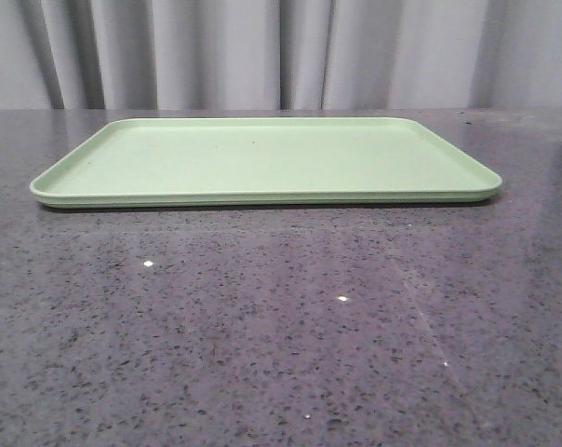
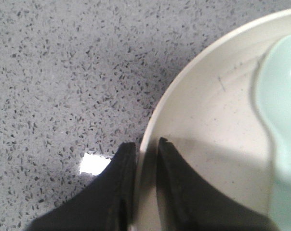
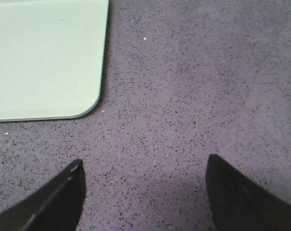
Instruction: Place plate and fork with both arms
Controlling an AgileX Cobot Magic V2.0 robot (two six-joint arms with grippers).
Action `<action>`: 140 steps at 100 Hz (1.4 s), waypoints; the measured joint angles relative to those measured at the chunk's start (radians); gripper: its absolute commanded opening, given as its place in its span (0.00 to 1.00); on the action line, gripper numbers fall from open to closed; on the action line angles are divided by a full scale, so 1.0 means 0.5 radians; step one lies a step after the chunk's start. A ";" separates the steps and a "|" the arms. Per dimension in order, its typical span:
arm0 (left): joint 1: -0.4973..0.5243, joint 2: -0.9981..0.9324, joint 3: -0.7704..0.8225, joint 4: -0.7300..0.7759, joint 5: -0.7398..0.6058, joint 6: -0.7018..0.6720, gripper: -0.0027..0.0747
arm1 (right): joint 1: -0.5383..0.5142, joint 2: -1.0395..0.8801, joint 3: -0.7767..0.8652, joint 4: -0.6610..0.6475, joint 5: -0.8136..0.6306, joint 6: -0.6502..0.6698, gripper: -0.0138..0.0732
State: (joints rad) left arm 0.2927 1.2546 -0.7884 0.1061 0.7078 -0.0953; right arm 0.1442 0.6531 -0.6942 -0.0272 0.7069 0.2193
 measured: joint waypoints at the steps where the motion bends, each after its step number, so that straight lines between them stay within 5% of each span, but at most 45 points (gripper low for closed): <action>1: 0.000 0.000 0.000 -0.004 0.000 0.000 0.01 | 0.000 0.000 0.000 0.000 0.000 0.000 0.77; 37: 0.001 -0.101 0.004 -0.052 0.029 -0.011 0.01 | 0.000 0.000 0.000 0.000 0.014 0.000 0.77; 80: 0.118 -0.648 0.021 -0.212 0.162 0.037 0.01 | 0.000 0.000 0.000 0.021 0.024 0.000 0.77; 140: 0.057 -0.611 -0.143 -1.153 0.080 0.502 0.01 | 0.000 0.000 0.000 0.035 0.099 0.000 0.77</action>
State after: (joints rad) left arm 0.3213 0.9490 -0.8600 -0.4702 0.7476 0.1558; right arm 0.1442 0.6531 -0.6942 -0.0099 0.7562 0.2193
